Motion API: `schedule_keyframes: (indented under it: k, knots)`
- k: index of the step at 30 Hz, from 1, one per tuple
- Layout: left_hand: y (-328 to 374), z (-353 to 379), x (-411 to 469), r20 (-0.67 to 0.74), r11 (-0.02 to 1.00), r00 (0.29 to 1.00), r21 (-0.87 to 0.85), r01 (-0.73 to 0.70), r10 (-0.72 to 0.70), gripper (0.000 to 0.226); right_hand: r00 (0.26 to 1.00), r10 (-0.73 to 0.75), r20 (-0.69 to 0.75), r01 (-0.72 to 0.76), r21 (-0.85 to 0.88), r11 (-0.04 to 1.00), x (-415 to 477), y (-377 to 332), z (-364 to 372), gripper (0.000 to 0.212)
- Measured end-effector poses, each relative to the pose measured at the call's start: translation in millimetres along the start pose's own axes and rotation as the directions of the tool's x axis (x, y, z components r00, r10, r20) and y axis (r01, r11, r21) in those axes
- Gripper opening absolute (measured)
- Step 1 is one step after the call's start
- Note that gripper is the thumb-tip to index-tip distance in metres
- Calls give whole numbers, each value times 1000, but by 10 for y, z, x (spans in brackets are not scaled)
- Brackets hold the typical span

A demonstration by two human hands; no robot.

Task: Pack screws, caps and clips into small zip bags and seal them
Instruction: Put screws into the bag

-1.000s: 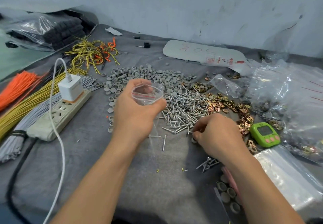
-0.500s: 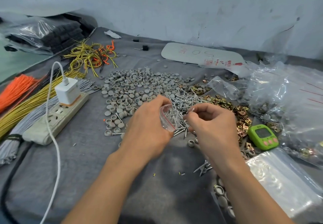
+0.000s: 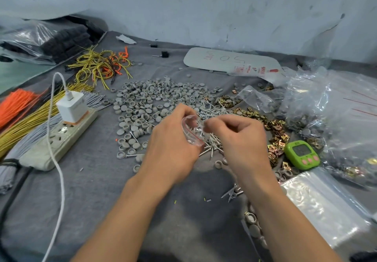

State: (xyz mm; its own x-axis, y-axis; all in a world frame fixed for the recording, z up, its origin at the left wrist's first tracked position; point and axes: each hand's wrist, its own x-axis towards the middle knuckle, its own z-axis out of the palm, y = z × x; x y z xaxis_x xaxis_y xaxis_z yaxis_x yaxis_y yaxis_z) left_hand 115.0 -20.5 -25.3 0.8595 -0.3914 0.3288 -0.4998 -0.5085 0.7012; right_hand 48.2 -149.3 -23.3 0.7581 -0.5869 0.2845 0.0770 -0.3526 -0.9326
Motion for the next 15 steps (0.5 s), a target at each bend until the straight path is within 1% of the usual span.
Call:
schedule_keyframes:
  k: [1, 2, 3, 4, 5, 6, 8, 9, 10, 12, 15]
  knots:
    - [-7, -7, 9, -18, 999, 1000, -32, 8, -8, 48, 997, 15, -76, -16, -14, 1000, 23, 16, -33, 11]
    - [-13, -18, 16, -35, 997, 999, -77, 16, -19, 47, 991, 32, -134, -43, -78, 996, 46, 40, -68, 11]
    - [-17, -30, 26, -52, 991, 998, -132, 27, -34, 46, 986, 49, -159, -77, -176, 981, 68, 74, -102, 11]
    - [-18, -43, 34, -70, 980, 996, -193, 39, -53, 46, 987, 72, -145, -112, -290, 950, 85, 107, -129, 10]
    - [-17, -52, 46, -90, 965, 993, -256, 50, -76, 46, 990, 101, -101, -134, -407, 904, 87, 123, -141, 13]
    - [-15, -61, 57, -112, 948, 989, -313, 62, -101, 47, 991, 132, -37, -132, -522, 843, 81, 138, -133, 21]
    - [-11, -77, 84, -157, 910, 975, -406, 80, -155, 49, 979, 185, 86, -69, -713, 698, 69, 172, -85, 39]
    - [-12, -83, 96, -179, 893, 968, -442, 83, -178, 49, 972, 201, 123, -33, -773, 634, 63, 169, -54, 41]
    - [-12, -90, 107, -203, 882, 960, -465, 82, -196, 48, 967, 208, 144, -8, -805, 593, 60, 157, -23, 37]
    - [-13, -106, 117, -248, 876, 944, -475, 78, -219, 47, 968, 208, 143, -8, -807, 590, 65, 143, 1, 20]
    - [-21, -113, 114, -280, 898, 934, -431, 86, -224, 46, 969, 228, 95, -64, -796, 602, 75, 132, -11, 19]
